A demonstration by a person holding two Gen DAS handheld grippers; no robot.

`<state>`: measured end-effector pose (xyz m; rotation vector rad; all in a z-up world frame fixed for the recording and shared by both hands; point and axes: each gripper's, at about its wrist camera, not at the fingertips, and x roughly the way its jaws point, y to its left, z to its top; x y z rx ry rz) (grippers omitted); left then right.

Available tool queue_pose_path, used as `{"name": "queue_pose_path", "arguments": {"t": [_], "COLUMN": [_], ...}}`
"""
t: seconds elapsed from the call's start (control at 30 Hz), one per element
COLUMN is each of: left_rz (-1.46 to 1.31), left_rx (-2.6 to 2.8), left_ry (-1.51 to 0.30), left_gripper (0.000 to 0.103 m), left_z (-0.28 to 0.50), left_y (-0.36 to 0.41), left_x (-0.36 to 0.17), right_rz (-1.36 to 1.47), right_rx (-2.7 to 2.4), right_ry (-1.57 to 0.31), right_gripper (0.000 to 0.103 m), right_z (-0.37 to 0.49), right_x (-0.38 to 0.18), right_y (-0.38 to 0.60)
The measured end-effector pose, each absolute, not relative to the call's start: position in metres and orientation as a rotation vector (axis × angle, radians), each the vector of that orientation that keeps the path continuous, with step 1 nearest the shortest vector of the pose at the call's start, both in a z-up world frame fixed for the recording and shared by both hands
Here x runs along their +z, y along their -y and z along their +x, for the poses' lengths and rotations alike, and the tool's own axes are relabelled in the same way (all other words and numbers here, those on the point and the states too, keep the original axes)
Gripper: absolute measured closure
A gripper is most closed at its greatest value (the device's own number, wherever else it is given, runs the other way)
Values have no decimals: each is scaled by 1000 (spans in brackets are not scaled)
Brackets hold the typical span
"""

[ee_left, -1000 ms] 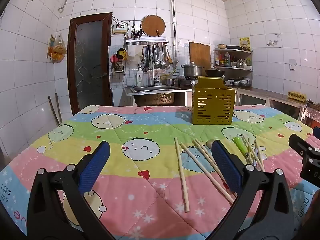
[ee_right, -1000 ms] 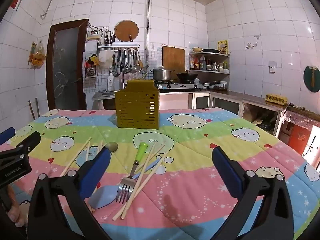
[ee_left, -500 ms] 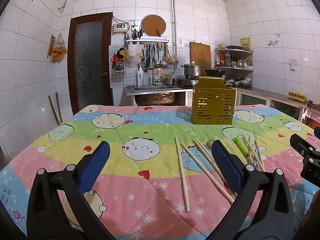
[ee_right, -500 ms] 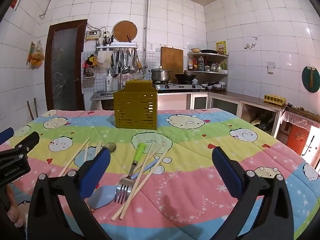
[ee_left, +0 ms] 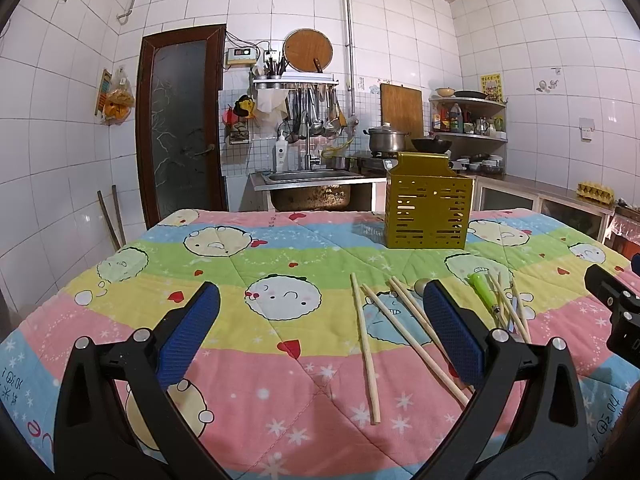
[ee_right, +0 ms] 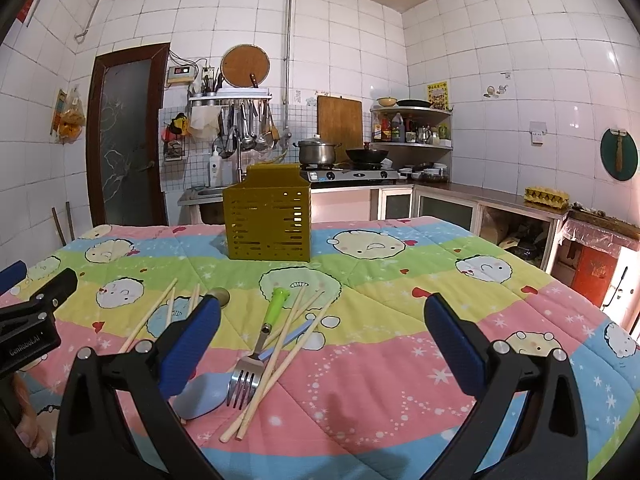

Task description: Organize utensils

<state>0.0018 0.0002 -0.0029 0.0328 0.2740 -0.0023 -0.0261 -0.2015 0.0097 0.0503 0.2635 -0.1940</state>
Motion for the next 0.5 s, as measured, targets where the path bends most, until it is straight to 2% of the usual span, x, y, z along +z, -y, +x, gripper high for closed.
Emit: {"name": "queue_pose_path", "arguments": {"t": [0.5], "left_rz": [33], "left_rx": [-1], "left_ry": [-279], "left_gripper": [5], "left_z": [4], "left_y": [-3], "left_x": [-5], "right_rz": [51], "right_rx": [-194], "right_ry": [-262], "right_gripper": [4], "right_z": [-26], "right_x": [9], "right_y": [202]}}
